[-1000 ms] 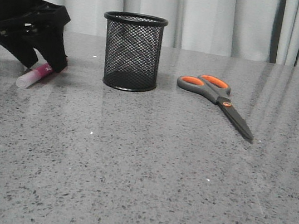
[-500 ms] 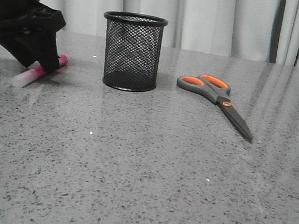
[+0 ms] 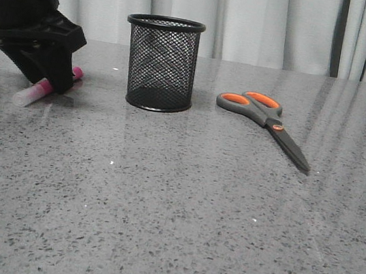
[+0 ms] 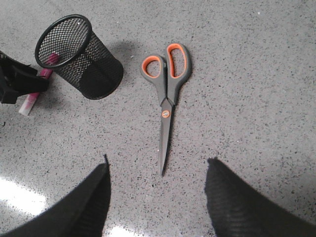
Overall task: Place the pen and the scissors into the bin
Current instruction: 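Close the left gripper around the middle of the pink highlighter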
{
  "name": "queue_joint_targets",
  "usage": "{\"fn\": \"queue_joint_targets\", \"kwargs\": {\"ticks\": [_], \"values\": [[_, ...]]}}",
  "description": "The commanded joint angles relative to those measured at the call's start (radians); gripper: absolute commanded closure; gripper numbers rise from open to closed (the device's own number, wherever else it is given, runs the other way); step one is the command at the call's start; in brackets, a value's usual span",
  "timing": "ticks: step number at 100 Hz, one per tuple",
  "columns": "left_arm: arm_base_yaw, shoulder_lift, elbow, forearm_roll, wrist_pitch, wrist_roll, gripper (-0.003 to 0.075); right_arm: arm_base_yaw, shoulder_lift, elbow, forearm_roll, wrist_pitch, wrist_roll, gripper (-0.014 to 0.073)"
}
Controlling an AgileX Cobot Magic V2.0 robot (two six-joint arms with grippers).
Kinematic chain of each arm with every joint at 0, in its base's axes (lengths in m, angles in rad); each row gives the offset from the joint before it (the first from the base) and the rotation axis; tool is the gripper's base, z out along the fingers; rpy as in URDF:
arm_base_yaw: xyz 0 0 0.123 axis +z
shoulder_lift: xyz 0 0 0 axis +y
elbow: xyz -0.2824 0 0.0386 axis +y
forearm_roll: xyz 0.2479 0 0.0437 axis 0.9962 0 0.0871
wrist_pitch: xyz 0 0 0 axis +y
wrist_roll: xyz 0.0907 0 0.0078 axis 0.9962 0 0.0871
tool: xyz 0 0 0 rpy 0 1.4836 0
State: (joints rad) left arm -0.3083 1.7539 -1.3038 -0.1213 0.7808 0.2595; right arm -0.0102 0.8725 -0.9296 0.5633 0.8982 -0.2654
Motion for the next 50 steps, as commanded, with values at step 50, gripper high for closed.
{"fn": "queue_joint_targets", "kwargs": {"ticks": [50], "values": [[-0.010, -0.063, -0.020, -0.010, 0.051, -0.002, 0.0742, -0.005, 0.004, -0.032, 0.034, -0.044, -0.008, 0.0211]]}}
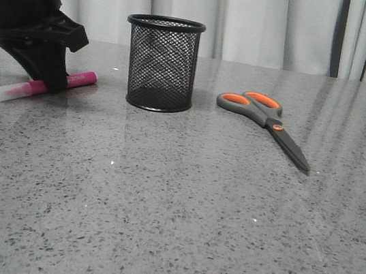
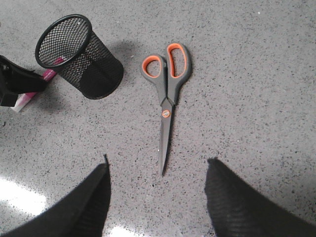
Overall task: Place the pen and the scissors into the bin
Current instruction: 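Close the left gripper around the middle of the pink highlighter, then lift the highlighter upright and carry it above the mesh cup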
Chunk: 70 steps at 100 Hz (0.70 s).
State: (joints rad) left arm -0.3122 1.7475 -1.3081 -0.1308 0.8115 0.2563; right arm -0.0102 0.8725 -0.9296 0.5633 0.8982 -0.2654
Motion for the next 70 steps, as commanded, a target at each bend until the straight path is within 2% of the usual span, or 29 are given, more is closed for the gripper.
{"fn": "queue_joint_targets", "kwargs": {"ticks": [1, 27, 44, 57, 70], "values": [[-0.006, -0.062, -0.016, -0.001, 0.016, 0.002, 0.0742, -0.005, 0.004, -0.032, 0.034, -0.044, -0.008, 0.0211], [-0.006, -0.240, -0.016, -0.001, -0.072, 0.002, 0.0742, -0.005, 0.004, -0.032, 0.034, -0.043, -0.008, 0.0211], [-0.006, -0.350, -0.016, -0.027, -0.176, 0.007, 0.0742, -0.005, 0.004, -0.032, 0.034, -0.043, -0.008, 0.0211], [-0.006, -0.397, -0.013, -0.192, -0.254, 0.101, 0.0742, -0.005, 0.004, -0.032, 0.034, -0.043, -0.008, 0.0211], [-0.008, -0.403, -0.008, -0.449, -0.317, 0.304, 0.0742, -0.005, 0.004, -0.032, 0.034, -0.035, -0.008, 0.0211]]}}
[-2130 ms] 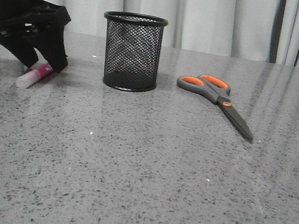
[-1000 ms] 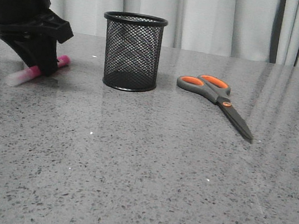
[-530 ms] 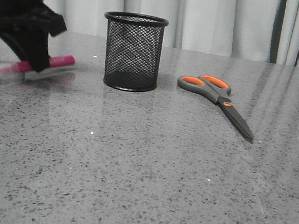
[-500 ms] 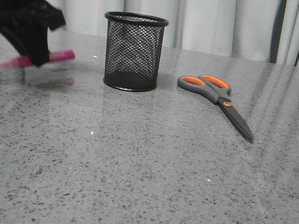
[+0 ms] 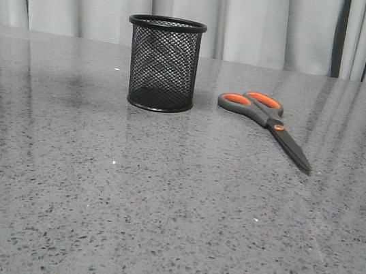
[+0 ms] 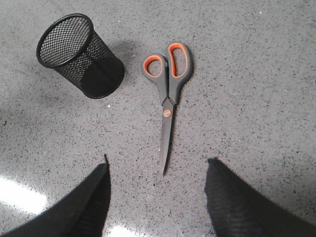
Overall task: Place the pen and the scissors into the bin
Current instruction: 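Lift the highlighter upright and carry it above the mesh cup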
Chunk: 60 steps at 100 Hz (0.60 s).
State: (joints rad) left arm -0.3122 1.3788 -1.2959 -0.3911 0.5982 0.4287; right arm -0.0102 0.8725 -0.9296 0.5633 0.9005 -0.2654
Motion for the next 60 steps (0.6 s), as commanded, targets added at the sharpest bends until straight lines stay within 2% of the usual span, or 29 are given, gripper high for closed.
{"fn": "queue_joint_targets", "kwargs": {"ticks": [1, 13, 34, 60], "values": [[-0.008, -0.035, -0.018, -0.219, -0.107, 0.145, 0.0742, -0.005, 0.004, -0.032, 0.034, -0.037, -0.008, 0.0211], [-0.039, -0.027, 0.005, -0.407, -0.187, 0.339, 0.0742, -0.005, 0.004, -0.032, 0.034, -0.035, -0.008, 0.0211], [-0.131, -0.005, 0.056, -0.595, -0.361, 0.529, 0.0742, -0.005, 0.004, -0.032, 0.034, -0.030, -0.008, 0.0211], [-0.238, 0.098, 0.055, -0.610, -0.501, 0.557, 0.0742, -0.005, 0.004, -0.032, 0.034, -0.028, -0.008, 0.0211]]}}
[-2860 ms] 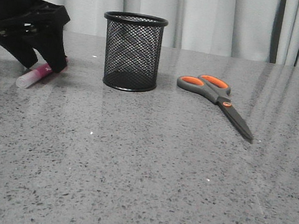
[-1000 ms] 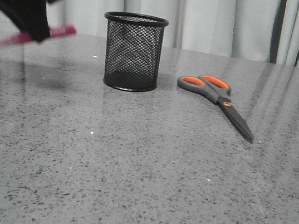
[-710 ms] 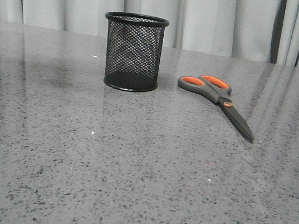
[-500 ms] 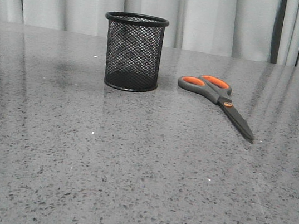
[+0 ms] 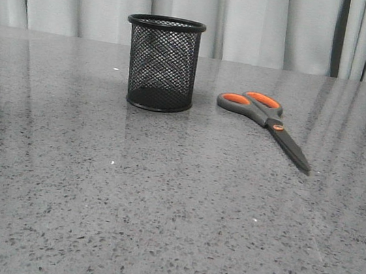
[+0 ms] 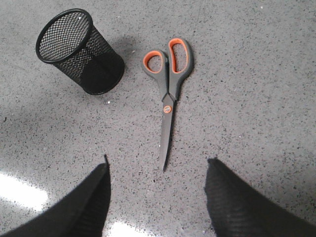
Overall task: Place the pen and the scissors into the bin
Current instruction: 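Lift the highlighter upright and carry it above the mesh cup, then lower the highlighter into the mesh cup and open the left gripper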
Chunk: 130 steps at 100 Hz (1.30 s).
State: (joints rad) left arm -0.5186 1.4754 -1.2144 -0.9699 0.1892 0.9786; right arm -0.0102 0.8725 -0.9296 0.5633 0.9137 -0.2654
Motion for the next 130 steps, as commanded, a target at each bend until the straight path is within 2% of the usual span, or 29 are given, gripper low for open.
{"fn": "queue_joint_targets", "kwargs": {"ticks": [1, 15, 36, 60, 97, 111, 118, 130], "values": [[-0.037, 0.004, -0.026, -0.031, -0.100, 0.007, 0.0741, -0.005, 0.004, -0.032, 0.034, -0.041, -0.008, 0.0211], [-0.069, 0.052, -0.028, -0.040, -0.171, 0.007, 0.0742, -0.005, 0.004, -0.032, 0.034, -0.039, -0.008, 0.0211], [-0.075, 0.111, -0.028, -0.040, -0.200, 0.007, 0.0741, -0.005, 0.004, -0.032, 0.034, -0.039, -0.008, 0.0211], [-0.075, 0.172, -0.082, -0.040, -0.169, 0.007, 0.0741, -0.005, 0.004, -0.032, 0.034, -0.043, -0.009, 0.0211], [-0.075, 0.211, -0.080, -0.040, -0.139, 0.007, 0.0741, -0.005, 0.004, -0.032, 0.030, -0.043, -0.009, 0.0211], [-0.075, 0.211, -0.080, 0.032, -0.103, 0.014, 0.0739, -0.005, 0.004, -0.032, 0.030, -0.043, -0.009, 0.0211], [-0.075, 0.211, -0.080, 0.052, -0.084, 0.014, 0.0713, -0.005, 0.004, -0.032, 0.030, -0.043, -0.009, 0.0211], [-0.075, 0.211, -0.080, 0.048, -0.086, 0.014, 0.0568, -0.005, 0.004, -0.032, 0.030, -0.043, -0.009, 0.0211]]}}
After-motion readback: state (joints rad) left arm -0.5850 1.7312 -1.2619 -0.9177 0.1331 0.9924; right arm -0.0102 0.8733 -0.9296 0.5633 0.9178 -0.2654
